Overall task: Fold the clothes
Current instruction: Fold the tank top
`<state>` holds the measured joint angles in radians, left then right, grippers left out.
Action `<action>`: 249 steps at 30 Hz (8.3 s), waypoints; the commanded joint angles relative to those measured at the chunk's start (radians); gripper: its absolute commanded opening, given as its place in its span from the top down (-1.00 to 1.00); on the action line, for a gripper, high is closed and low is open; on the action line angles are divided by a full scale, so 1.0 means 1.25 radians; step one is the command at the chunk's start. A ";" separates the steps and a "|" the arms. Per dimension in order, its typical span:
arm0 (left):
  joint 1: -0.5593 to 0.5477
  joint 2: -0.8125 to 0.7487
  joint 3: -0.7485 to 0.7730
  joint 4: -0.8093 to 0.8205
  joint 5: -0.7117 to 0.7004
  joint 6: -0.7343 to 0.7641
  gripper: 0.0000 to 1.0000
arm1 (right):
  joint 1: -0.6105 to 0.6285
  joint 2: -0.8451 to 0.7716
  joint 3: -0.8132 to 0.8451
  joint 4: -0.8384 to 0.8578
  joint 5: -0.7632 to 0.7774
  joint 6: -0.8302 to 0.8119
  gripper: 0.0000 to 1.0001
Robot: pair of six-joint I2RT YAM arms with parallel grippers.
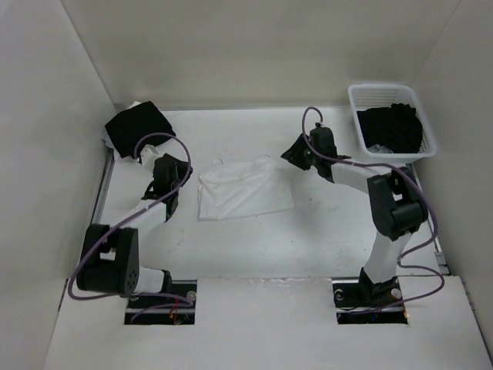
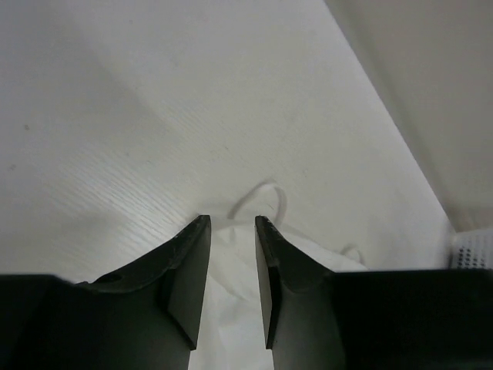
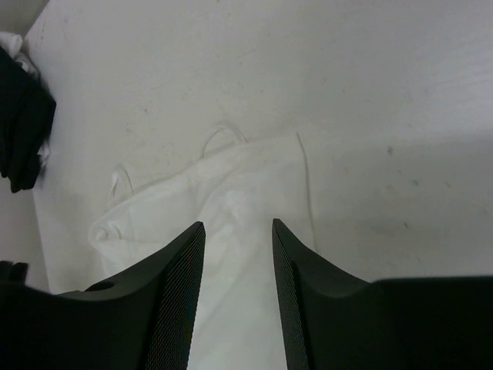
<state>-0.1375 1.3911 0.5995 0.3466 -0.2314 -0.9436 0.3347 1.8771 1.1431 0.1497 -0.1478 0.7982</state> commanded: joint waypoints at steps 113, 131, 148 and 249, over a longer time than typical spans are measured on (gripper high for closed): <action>-0.118 -0.361 -0.182 -0.140 0.126 0.066 0.93 | 0.038 -0.533 -0.496 0.019 0.054 -0.008 0.90; -0.137 -0.639 -0.351 -0.385 0.119 0.003 0.69 | 0.217 -0.666 -0.663 -0.125 0.165 0.116 0.57; -0.332 -0.276 -0.181 -0.062 0.024 -0.002 0.53 | 0.135 -0.525 -0.602 -0.001 0.097 0.062 -0.03; -0.259 -0.448 -0.219 -0.293 0.005 0.141 0.04 | 0.027 -0.699 -0.679 0.285 0.310 -0.048 -0.30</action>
<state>-0.4534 0.8127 0.2920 -0.0189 -0.2428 -0.7830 0.3843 1.0401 0.2970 0.4267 0.2474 0.7372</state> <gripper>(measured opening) 0.477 0.648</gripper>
